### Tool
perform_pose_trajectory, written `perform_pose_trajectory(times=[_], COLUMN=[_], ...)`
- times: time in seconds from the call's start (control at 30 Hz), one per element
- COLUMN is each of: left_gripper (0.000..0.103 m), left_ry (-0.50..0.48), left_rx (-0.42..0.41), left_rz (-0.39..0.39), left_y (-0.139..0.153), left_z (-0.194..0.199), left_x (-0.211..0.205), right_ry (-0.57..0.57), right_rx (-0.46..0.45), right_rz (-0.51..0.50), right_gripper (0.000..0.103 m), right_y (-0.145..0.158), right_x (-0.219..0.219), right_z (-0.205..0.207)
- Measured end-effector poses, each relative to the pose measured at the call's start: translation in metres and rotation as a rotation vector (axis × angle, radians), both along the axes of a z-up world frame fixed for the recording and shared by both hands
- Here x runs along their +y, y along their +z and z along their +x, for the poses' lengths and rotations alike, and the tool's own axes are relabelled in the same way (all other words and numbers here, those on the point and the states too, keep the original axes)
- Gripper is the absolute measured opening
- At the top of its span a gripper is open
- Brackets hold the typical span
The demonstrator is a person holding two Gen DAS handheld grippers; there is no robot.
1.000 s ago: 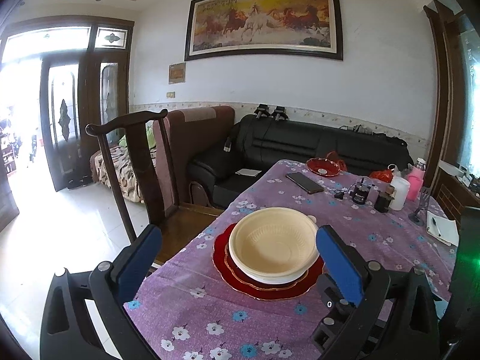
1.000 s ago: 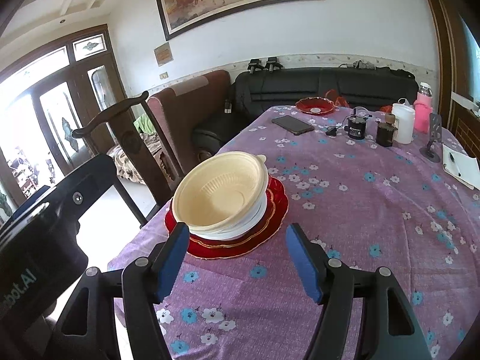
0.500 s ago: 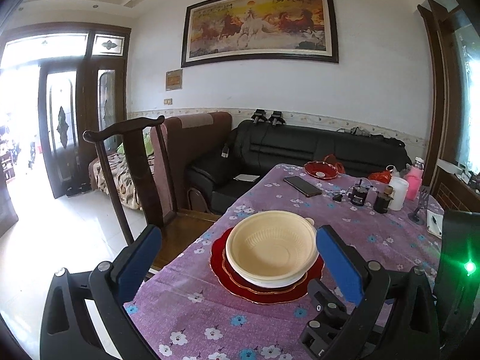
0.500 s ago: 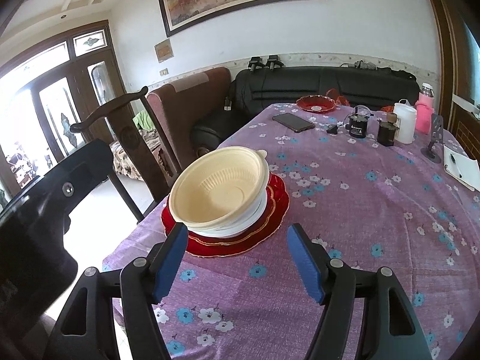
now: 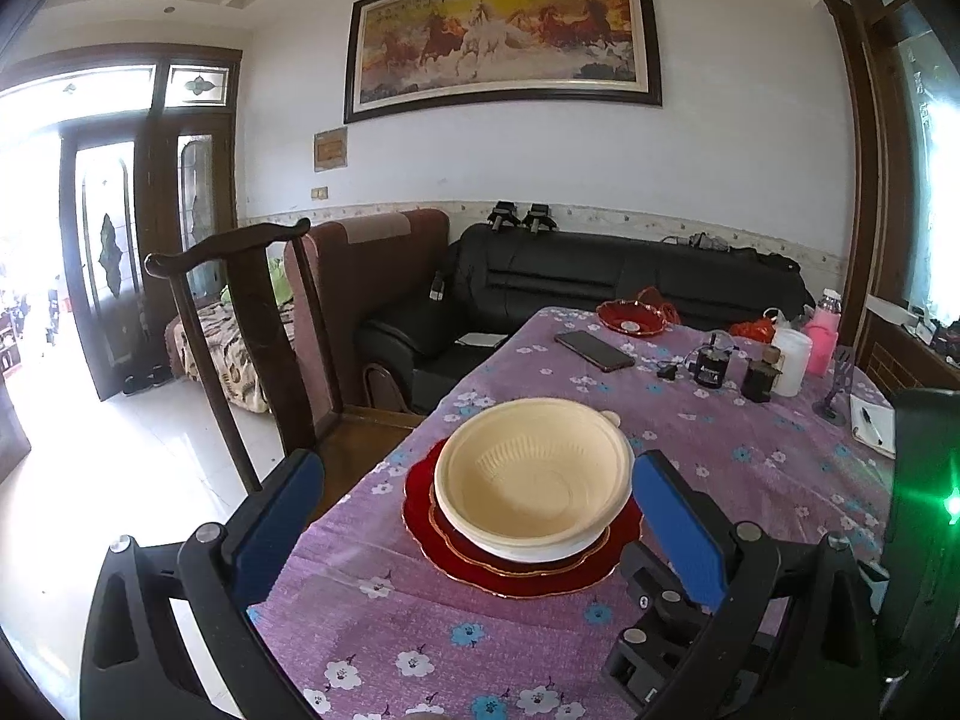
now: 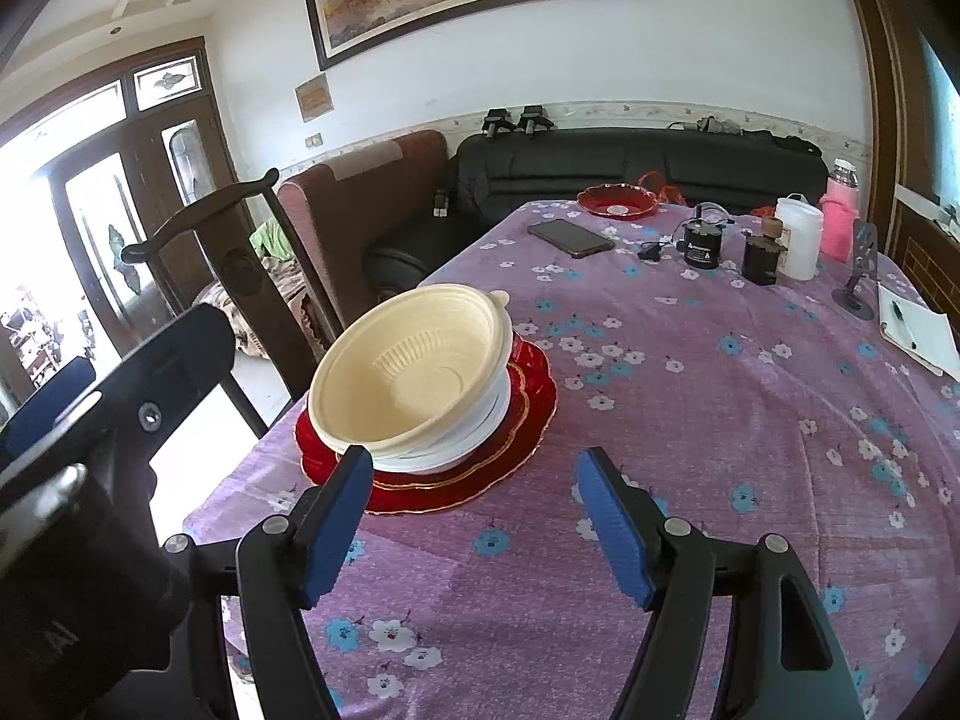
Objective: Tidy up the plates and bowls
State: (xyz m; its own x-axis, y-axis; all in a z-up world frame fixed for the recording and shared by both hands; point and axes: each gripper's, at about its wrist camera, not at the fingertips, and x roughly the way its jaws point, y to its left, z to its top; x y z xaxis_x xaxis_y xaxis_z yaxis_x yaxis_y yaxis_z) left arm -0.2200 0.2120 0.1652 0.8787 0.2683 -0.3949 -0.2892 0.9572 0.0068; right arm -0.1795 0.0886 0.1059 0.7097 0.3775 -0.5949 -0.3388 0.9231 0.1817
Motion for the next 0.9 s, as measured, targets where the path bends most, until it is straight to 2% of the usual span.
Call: perform_pose_trajectory(times=[0.13, 0.23, 0.3, 0.5, 0.67, 0.9], left_gripper=[0.103, 0.103, 0.103, 0.103, 0.103, 0.103], left_ry=[-0.017, -0.083, -0.091, -0.089, -0.101, -0.076], left_rx=[0.004, 0.019, 0.011, -0.041, -0.031, -0.004], left_rz=[-0.007, -0.096, -0.143, -0.177, -0.245, -0.228], left_y=[-0.006, -0.010, -0.012, -0.011, -0.012, -0.017], left_z=[0.006, 0.011, 0.012, 0.012, 0.019, 0.029], left_x=[0.002, 0.012, 0.019, 0.034, 0.051, 0.062], right_ry=[-0.005, -0.006, -0.008, 0.003, 0.029, 0.053], right_rx=[0.003, 0.010, 0.014, 0.025, 0.032, 0.015], right_rz=[-0.008, -0.012, -0.018, -0.058, -0.090, -0.130], right_gripper=[0.077, 0.077, 0.077, 0.077, 0.077, 0.077], right_y=[-0.004, -0.006, -0.009, -0.019, -0.026, -0.028], right_x=[0.001, 0.002, 0.003, 0.012, 0.023, 0.038], right_z=[0.003, 0.005, 0.006, 0.008, 0.008, 0.010])
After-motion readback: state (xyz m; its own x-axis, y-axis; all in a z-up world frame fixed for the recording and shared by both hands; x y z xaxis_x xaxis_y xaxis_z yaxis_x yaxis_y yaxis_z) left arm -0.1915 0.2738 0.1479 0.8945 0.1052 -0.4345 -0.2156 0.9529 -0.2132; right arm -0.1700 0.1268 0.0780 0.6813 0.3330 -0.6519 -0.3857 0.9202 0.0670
